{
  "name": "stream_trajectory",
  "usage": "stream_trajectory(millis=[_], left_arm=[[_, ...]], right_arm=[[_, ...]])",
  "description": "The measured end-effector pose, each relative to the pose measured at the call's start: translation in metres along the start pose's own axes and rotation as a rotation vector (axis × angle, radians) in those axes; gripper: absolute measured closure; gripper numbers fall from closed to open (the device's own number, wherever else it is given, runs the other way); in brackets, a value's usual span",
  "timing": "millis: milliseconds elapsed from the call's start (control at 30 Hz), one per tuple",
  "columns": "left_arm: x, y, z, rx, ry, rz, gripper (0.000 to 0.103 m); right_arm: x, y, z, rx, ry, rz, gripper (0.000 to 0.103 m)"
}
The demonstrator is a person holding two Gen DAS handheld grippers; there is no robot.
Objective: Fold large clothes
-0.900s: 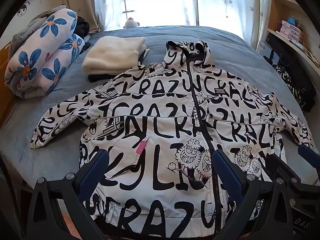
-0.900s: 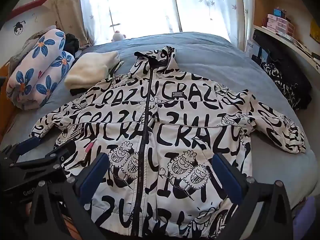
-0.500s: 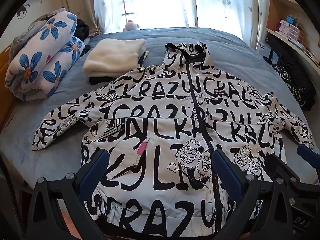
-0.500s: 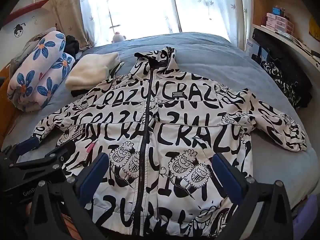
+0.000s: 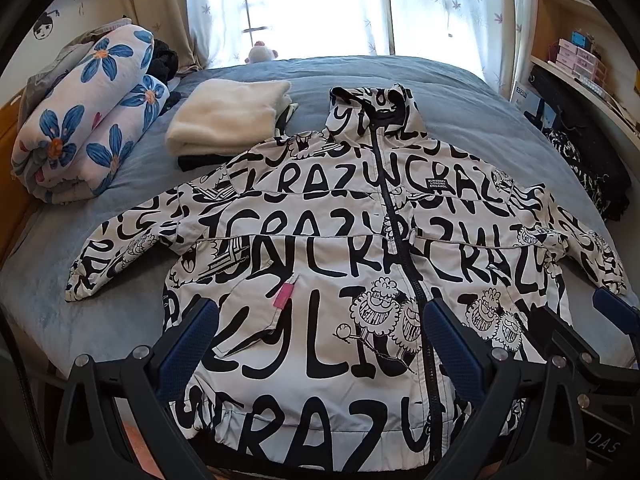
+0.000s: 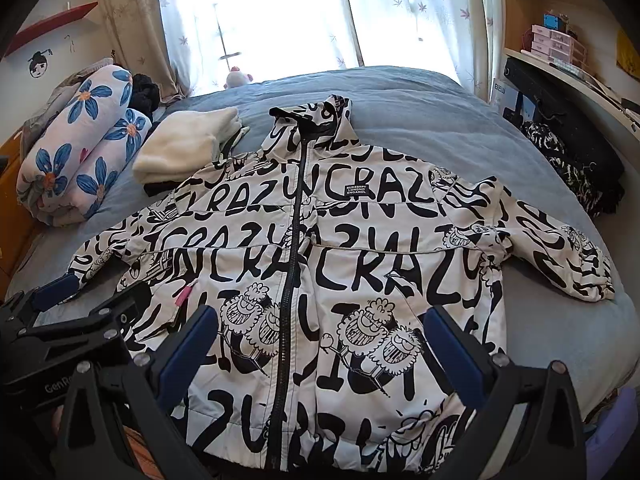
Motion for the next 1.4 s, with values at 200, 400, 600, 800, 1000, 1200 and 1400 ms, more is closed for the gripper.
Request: stream_trajectory(millis=[200,400,600,800,1000,1200,1400], left_arm=[[-0.0001,0.0026,0.0000,-0.006,0.000,-0.002,0.002],[-0.0016,0.0061,0.0026,-0.003,-0.003,-0.007,0.002],[-0.0005,0.0056,0.0028,-0.002,-0.005,-0.007,0.002],[-0.0002,0.0057,0.0030,0.000,-0.006,-0.010,0.002],[-0.0001,0.0057,0.0034,0.000,-0.008,-0.011,0.002],[0.0001,0.0067,0.0038,0.003,-0.008,-0.009,0.002],[0.0004,0.0076,0.0045,0.001,-0.010,-0.010,0.002]], right_arm=[[-0.0001,0.0005,0.0011,-0.003,-0.001,0.000,0.000],[0.0005,0.0006,0.0020,-0.001,-0.003,-0.003,0.000],[0.0007,0.0013,0.0020,-0.001,-0.006,-0.004,0.000],[0.0007,0.0020,0.0021,0.000,-0.006,-0.006,0.000],[0.0014,0.0023,0.0026,-0.001,-0.008,-0.007,0.000],[0.0025,0.0028,0.0025,0.001,-0.009,-0.007,0.000],[0.0036,0.0032,0.0027,-0.001,-0.010,-0.009,0.000]])
Point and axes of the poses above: each gripper's, at about its wrist camera, not at the fingertips, and y roughly against the way its jaws point, x to its right, z to its underside, the point moved 10 cm from there along -y, roughly the way its jaws point, and after that the axes turned 3 degrees about -x, right-handed, at the moved point
